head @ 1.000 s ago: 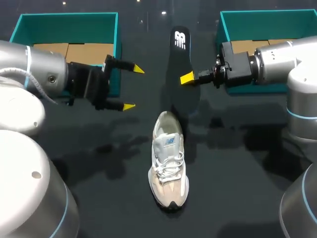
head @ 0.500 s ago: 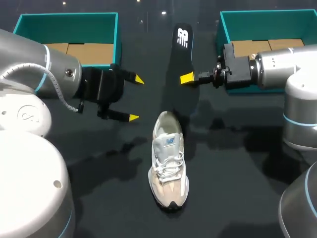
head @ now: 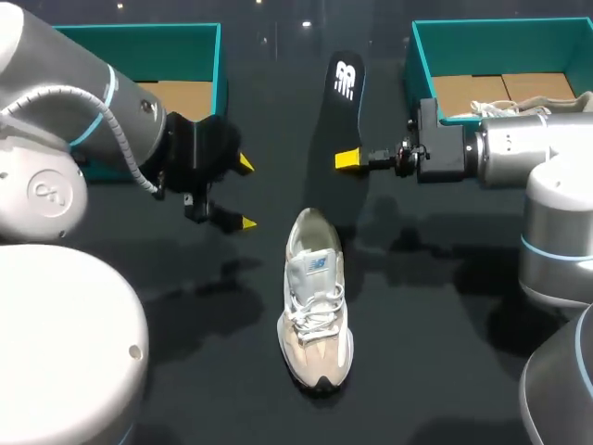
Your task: Take the shoe out of the shoebox, open the shoe tongue, remove and reinsert the insole, then place the shoe into the shoebox
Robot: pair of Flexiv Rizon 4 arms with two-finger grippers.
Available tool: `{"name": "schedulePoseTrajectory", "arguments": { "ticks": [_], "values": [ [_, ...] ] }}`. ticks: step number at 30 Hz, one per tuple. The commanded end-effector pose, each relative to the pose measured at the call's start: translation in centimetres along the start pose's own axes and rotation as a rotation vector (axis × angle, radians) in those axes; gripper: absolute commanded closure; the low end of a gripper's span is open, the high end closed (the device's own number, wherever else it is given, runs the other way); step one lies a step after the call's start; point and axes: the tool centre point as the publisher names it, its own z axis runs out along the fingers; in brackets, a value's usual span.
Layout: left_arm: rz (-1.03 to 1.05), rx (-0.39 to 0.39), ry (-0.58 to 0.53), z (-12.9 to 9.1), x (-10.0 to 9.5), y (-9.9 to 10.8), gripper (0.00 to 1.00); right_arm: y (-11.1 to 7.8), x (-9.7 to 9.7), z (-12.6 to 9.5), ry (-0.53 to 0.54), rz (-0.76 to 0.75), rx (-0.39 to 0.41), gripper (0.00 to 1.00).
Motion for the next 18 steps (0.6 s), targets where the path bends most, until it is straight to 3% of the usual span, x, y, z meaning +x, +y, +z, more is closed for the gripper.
{"name": "schedulePoseTrajectory", "arguments": {
  "ticks": [1, 7, 18],
  "values": [
    [0.008, -0.293, 0.022, 0.5, 0.0, -0.2, 0.00, 0.0, 0.0, 0.0, -0.003, 0.001, 0.002, 1.00],
    [0.053, -0.309, 0.062, 2.9, 1.3, 1.9, 0.00, -1.7, -1.5, 1.1, 0.038, -0.082, -0.013, 1.00],
    [0.084, -0.298, 0.104, 4.8, 2.1, 2.9, 0.00, -1.6, -2.5, 2.0, 0.065, -0.132, -0.046, 1.00]
  ]
}}
